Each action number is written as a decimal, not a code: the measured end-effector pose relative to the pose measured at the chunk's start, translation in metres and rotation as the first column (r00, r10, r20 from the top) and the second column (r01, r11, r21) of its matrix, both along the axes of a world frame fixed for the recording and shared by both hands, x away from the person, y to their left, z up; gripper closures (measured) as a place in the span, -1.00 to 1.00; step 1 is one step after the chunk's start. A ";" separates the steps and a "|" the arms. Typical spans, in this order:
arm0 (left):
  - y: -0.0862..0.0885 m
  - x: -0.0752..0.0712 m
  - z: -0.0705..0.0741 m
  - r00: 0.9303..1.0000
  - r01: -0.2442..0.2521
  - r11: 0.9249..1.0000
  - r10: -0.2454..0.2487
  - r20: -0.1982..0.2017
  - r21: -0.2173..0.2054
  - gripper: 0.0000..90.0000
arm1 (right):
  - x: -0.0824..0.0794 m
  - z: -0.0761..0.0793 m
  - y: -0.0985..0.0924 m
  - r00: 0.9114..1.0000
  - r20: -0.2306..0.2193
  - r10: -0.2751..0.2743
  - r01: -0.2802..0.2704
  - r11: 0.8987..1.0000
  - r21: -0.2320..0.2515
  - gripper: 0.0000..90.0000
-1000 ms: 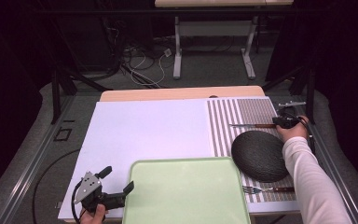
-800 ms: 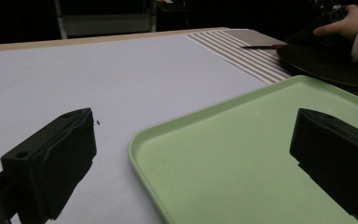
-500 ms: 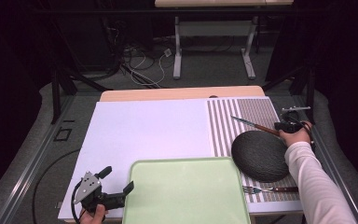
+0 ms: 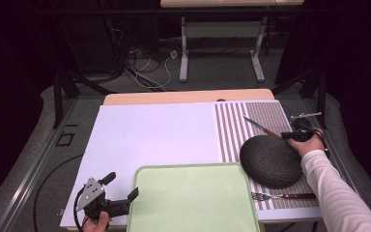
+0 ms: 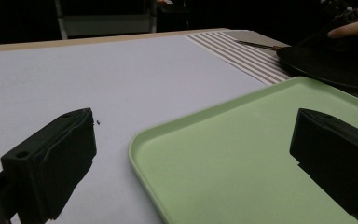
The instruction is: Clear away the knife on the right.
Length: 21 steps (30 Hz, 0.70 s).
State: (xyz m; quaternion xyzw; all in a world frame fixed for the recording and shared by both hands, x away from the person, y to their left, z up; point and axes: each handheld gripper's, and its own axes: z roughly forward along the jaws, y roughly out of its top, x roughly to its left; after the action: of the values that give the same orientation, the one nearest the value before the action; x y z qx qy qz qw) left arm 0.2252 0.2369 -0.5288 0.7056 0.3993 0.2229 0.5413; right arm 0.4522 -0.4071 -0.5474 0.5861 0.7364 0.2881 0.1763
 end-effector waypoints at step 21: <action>-0.001 0.000 0.000 1.000 -0.001 1.000 0.001 -0.005 -0.009 -0.99 | -0.001 0.010 0.005 0.999 -0.009 0.038 -0.038 0.999 0.024 0.92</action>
State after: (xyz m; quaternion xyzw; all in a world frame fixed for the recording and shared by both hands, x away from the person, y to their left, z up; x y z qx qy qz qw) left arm 0.2255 0.2363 -0.5293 0.7035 0.4017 0.2196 0.5435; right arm 0.4517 -0.4026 -0.5375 0.5755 0.7447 0.2975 0.1606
